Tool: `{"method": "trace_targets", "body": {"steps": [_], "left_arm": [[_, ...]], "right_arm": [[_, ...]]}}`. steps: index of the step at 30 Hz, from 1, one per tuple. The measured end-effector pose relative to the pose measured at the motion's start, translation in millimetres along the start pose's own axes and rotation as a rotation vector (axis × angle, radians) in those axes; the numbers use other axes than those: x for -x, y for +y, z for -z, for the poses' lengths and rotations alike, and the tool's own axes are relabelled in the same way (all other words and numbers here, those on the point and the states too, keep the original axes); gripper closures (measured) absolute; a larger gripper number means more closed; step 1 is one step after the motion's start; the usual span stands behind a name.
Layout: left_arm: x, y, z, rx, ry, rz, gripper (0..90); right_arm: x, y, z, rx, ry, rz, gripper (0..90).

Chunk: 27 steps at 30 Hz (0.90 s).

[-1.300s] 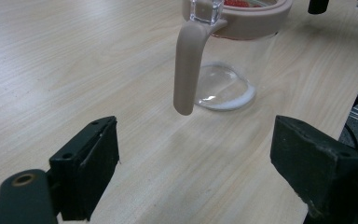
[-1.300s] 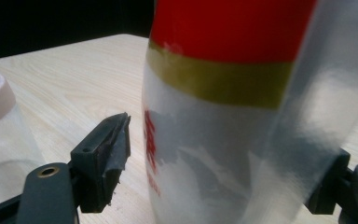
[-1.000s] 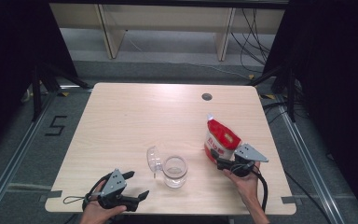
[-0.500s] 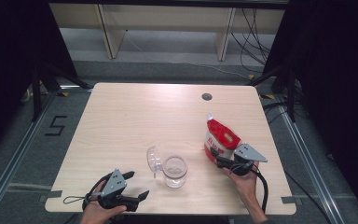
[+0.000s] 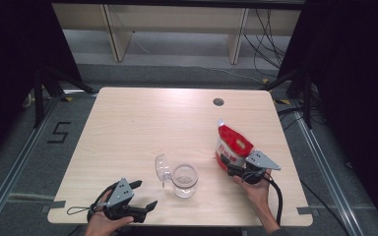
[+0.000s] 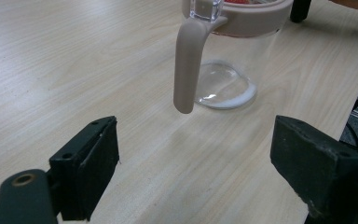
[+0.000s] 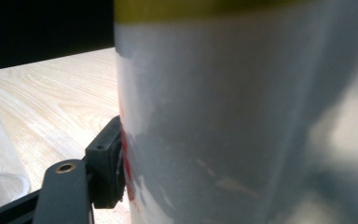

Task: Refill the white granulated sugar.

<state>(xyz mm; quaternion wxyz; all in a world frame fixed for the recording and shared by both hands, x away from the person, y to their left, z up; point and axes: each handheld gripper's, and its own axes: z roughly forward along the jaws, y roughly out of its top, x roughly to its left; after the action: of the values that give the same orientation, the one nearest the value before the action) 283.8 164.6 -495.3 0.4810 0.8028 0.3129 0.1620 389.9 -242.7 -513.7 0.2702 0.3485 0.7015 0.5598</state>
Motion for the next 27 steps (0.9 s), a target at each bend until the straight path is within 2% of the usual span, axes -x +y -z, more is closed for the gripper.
{"method": "trace_targets", "body": {"steps": [1, 2, 4, 6, 7, 8, 9, 10, 12, 13, 14, 17, 18, 19, 20, 21, 22, 23, 24, 25, 26, 27], "left_arm": [[-0.1, 0.0, -0.1, 0.0, -0.004, -0.001, 15.2], [1.6, -0.7, -0.4, -0.001, -0.003, 0.03, 15.2], [1.2, -0.4, -0.2, -0.002, -0.001, 0.023, 15.2], [-0.3, 0.0, 0.1, -0.002, -0.002, -0.003, 15.2], [-0.1, 0.1, 0.1, -0.003, -0.003, 0.0, 15.2], [1.9, -0.5, -0.2, -0.001, 0.0, 0.032, 15.2], [1.2, -0.3, 0.2, -0.008, -0.003, 0.023, 15.2], [1.1, -0.2, 0.3, -0.006, -0.002, 0.022, 15.2], [0.5, 0.0, 0.1, -0.002, -0.001, 0.009, 15.2], [-0.3, 0.3, 0.0, -0.002, -0.002, -0.005, 15.2], [1.9, -0.5, -0.4, -0.001, -0.001, 0.031, 15.2], [1.5, 0.0, 0.2, -0.01, 0.003, 0.011, 15.2], [2.0, -0.1, 0.0, -0.005, -0.001, 0.015, 15.2], [2.0, 0.0, 0.0, -0.007, -0.005, 0.014, 15.2], [2.1, 0.1, 0.1, -0.007, -0.004, 0.015, 15.2], [2.0, 0.0, -0.2, -0.003, -0.006, 0.014, 15.2], [1.2, 0.4, 0.2, -0.008, -0.009, 0.001, 15.2], [1.1, 0.5, 0.1, -0.009, -0.01, -0.005, 15.2], [3.0, -0.5, -1.0, -0.001, -0.011, 0.019, 15.2], [3.3, -0.2, -0.9, -0.01, -0.008, 0.01, 15.2], [3.0, -0.2, -1.0, -0.018, -0.011, -0.002, 15.2], [3.9, -0.1, -1.2, -0.016, -0.016, 0.003, 15.2]], "right_arm": [[0.2, -0.7, -0.8, 0.012, -0.007, 0.001, 30.9], [0.3, -1.6, -1.2, -0.004, -0.015, -0.001, 31.1], [-1.6, -1.7, -2.2, -0.004, 0.0, -0.041, 31.1], [0.4, -1.3, -2.8, -0.001, 0.019, -0.028, 32.0], [-0.5, -1.4, -2.0, -0.012, 0.013, -0.037, 32.7], [2.4, -1.5, -2.5, -0.015, 0.012, -0.002, 33.3], [1.1, -1.2, -2.5, -0.005, 0.03, -0.025, 33.7], [2.2, -1.5, -2.6, -0.012, 0.021, -0.008, 33.5], [-0.5, -1.6, -2.5, -0.006, 0.015, -0.034, 32.4], [1.6, -1.4, -3.0, -0.003, 0.017, -0.014, 31.1], [2.5, -1.6, -3.2, -0.004, 0.011, -0.005, 30.5], [0.4, -1.3, -2.6, -0.004, 0.0, -0.042, 31.5], [-0.1, -2.6, -4.5, 0.029, -0.017, -0.046, 32.3], [1.6, -1.7, -2.9, -0.004, 0.012, -0.029, 34.1], [2.9, -1.8, -3.7, 0.013, 0.057, -0.027, 36.9], [2.9, -1.7, -4.1, 0.015, 0.056, -0.017, 40.0], [0.4, -1.6, -4.0, 0.023, 0.024, -0.026, 41.6], [-0.9, -1.0, -3.7, 0.018, 0.025, -0.023, 42.3], [-1.0, -0.6, -4.3, 0.019, 0.03, -0.01, 43.0], [-4.6, 0.6, -3.5, 0.012, 0.011, -0.013, 43.7], [-4.6, 1.7, -3.7, 0.008, 0.018, 0.013, 44.0], [-7.0, 2.7, -3.3, -0.007, 0.011, 0.019, 44.3]]}}
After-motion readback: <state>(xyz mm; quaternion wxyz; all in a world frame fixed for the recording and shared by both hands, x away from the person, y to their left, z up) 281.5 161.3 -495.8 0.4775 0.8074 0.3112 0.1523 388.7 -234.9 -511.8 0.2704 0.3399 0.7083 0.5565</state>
